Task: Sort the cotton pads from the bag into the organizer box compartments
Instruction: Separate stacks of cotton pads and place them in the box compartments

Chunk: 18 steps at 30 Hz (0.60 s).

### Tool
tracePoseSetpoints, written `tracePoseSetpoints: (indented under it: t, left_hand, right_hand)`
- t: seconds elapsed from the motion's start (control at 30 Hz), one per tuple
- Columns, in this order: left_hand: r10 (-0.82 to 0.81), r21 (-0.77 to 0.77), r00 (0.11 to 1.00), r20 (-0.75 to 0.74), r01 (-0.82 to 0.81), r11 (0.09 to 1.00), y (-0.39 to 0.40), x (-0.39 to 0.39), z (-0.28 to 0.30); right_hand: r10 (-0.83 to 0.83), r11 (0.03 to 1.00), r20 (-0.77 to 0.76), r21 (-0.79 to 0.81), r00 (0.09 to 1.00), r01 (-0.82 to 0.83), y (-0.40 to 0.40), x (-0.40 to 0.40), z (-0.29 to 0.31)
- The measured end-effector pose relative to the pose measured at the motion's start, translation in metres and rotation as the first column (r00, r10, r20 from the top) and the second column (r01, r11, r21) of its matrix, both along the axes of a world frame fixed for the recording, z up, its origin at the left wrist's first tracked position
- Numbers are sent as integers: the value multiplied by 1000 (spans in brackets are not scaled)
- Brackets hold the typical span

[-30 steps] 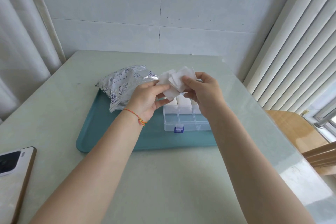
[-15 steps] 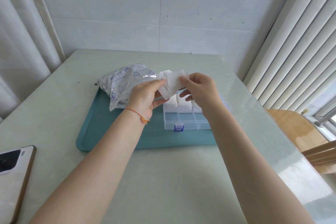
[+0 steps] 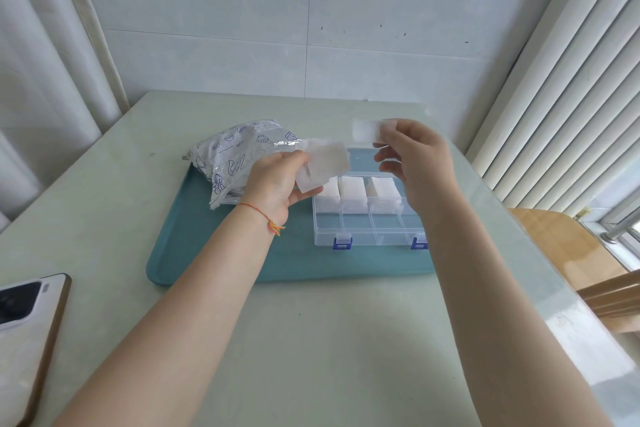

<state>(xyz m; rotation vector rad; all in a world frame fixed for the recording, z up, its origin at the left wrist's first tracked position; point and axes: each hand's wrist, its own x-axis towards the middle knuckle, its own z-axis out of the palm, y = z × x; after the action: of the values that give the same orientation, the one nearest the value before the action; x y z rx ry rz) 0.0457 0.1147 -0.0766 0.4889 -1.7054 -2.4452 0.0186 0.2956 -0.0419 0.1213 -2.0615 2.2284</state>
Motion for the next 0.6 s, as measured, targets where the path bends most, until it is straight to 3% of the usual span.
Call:
tracePoseSetpoints:
  t: [0.07,0.17,0.3,0.4,0.6]
  left_hand:
    - [-16,-36,1000,-14,16,999,3,1,0]
    - [-49,-38,998,-36,48,998,5,1,-1]
    - [-137,32,988,-68,140,990,7,4,2]
    - [-203,143,974,-102,216,966,7,8,5]
    - [-241,171,964,-115,258,951,6,10,8]
  right_hand:
    - [133,990,53,-48,990,-130,5,-1,1]
    - [229,969,44,78,972,-232,-1,1,-1]
    - [74,941,-21,332,997,-63,-16,3,-7]
    - [-1,909,-72,417,997,31,-21,2,-12]
    - [83,881,-143,473,986,-5,-22,3,-14]
